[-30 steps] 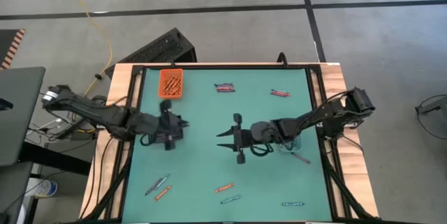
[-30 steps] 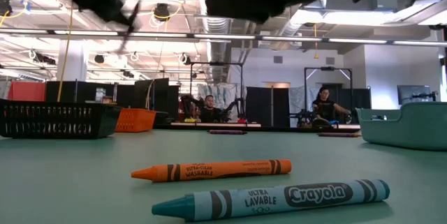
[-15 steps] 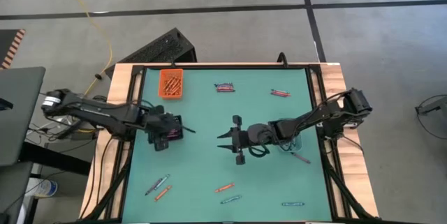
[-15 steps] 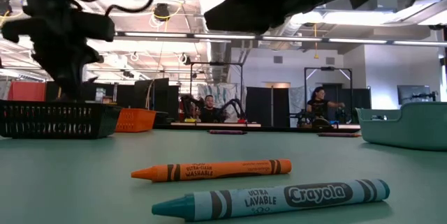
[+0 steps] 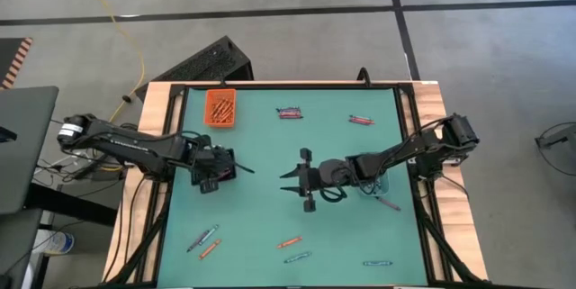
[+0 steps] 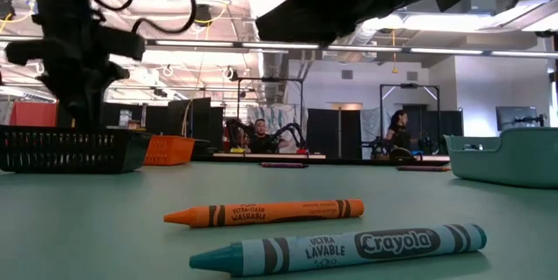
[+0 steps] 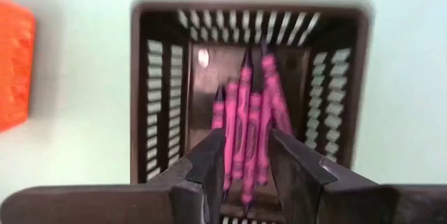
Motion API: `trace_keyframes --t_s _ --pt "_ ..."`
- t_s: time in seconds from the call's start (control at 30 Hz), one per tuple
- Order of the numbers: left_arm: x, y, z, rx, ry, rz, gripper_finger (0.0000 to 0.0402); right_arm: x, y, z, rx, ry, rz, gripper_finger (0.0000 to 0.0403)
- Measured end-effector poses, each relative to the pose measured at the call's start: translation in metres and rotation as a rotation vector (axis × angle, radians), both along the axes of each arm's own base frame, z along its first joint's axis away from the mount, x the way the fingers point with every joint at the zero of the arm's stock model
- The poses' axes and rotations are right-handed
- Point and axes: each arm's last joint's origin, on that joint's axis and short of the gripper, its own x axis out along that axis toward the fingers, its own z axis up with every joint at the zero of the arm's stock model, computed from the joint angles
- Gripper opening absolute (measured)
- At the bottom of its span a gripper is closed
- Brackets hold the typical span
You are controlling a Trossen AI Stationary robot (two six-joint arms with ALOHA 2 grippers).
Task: Sort crayons
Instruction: Put the violet crayon into the black bin
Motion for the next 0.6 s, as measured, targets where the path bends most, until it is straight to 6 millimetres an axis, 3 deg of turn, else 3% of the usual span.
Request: trace_keyframes --t_s 0.13,0.23,0.4,0.6 --pt "0.002 -0.001 0.011 0.008 -0.067 0.022 0.0102 -0.002 -0.009 -0.004 -0.003 0.056 -0.073 0.0139" --pt "0.004 -0.005 0.018 0.060 -0.151 0.006 0.0102 0.001 -0.029 -0.004 -0.021 0.161 -0.132 0.0127" --pt "0.016 -0.014 0.030 0.200 -0.351 -0.021 0.0102 0.002 -0.088 -0.006 0.014 0.391 -0.327 0.0111" --pt "0.018 -0.023 0.032 0.196 -0.389 -0.092 0.0102 -0.019 -0.164 -0.004 0.089 0.617 -0.497 0.0111"
